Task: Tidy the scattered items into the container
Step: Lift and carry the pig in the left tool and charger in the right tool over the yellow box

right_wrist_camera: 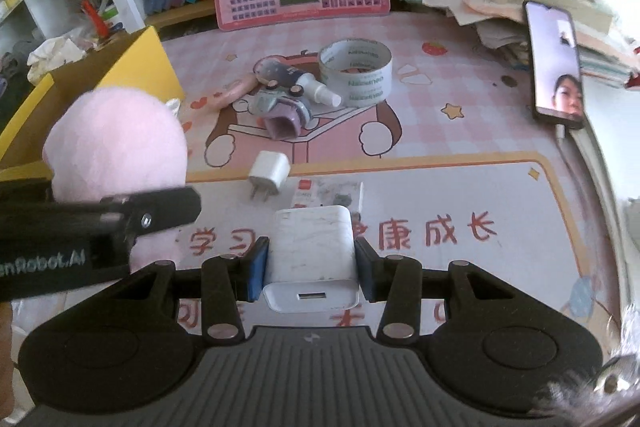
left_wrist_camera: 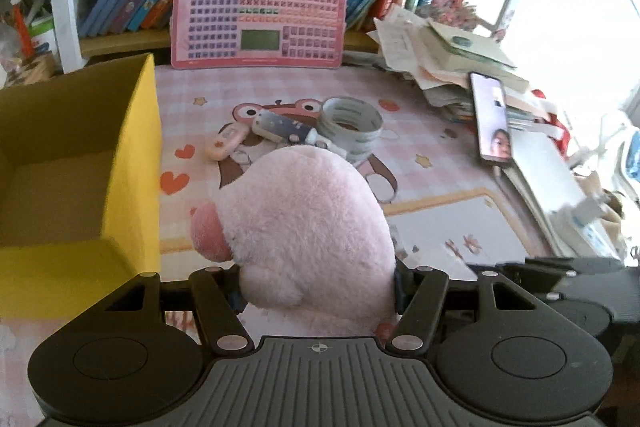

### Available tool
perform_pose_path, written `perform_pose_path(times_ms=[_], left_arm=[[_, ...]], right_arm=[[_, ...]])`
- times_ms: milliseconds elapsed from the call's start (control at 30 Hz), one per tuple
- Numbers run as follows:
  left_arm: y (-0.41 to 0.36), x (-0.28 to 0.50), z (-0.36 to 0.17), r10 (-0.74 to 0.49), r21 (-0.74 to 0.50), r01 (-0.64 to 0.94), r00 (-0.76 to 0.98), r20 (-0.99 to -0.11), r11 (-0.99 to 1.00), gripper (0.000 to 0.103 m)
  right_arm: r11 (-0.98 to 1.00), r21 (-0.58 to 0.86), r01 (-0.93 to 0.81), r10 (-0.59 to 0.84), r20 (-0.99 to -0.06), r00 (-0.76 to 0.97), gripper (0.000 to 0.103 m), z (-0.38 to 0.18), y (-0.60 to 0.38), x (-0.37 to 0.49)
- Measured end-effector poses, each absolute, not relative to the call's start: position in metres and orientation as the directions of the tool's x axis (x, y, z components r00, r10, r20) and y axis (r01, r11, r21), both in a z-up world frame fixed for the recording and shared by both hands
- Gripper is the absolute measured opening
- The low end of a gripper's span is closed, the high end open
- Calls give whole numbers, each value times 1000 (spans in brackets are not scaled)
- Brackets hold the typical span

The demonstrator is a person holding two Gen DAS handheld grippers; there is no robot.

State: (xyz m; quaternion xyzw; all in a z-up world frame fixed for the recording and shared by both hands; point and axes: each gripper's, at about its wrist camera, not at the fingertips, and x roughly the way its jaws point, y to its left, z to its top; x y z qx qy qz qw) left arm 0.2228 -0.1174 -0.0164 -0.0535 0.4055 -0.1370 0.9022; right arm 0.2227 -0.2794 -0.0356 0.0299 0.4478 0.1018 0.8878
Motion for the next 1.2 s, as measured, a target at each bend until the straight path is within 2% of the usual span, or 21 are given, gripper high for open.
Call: perform_pose_path(times_ms=[467,1200], left_arm=[[-36,133,1,-320,-252,201,668,-672,947,62],[93,52,3,-141,-247,-39,730,-668,968,62]], right_arm=[[979,117,-166,194,-775,601,42,-21,-216,130],[902,89,-422,345,-735,583,42,-3,-99,86]])
